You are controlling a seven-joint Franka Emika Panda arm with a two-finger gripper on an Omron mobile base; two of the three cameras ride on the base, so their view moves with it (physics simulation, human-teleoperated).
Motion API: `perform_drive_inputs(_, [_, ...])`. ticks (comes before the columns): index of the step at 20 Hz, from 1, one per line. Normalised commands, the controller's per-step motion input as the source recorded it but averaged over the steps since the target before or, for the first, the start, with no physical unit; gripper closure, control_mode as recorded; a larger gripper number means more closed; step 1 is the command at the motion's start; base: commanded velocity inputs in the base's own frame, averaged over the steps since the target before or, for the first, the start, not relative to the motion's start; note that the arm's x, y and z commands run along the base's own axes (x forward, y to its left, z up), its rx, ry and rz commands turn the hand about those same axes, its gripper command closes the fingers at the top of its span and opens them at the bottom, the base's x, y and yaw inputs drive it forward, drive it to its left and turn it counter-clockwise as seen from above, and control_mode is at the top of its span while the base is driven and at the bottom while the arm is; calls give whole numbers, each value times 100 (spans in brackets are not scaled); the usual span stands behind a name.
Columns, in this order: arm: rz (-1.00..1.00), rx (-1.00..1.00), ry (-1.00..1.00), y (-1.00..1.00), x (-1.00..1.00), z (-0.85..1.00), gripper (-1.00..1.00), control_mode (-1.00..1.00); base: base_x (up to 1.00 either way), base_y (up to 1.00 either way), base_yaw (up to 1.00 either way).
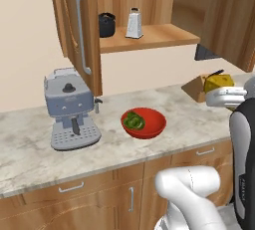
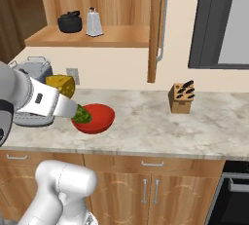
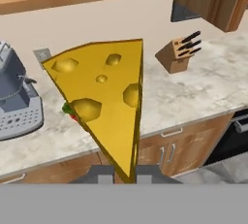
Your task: Pick the cheese from the fridge and the cheese grater from the cabinet and place them next to the salad bowl.
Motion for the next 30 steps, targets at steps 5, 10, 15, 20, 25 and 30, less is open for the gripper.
perform_drive_inputs(5, [-2,-9,68,5,58,14,100,-100,0,0,0])
perform_drive_inputs(10, [0,-3,34,-4,53,-31,100,-100,0,0,0])
perform_drive_inputs(15, [0,0,-15,0,45,-100,100,-100,0,0,0])
perform_drive_inputs(20, [0,0,-1,-4,63,-58,100,-100,0,0,0])
perform_drive_inputs(25, [1,1,21,-47,97,-2,100,-100,0,0,0])
perform_drive_inputs(30, [8,0,19,-28,81,-54,100,-100,0,0,0])
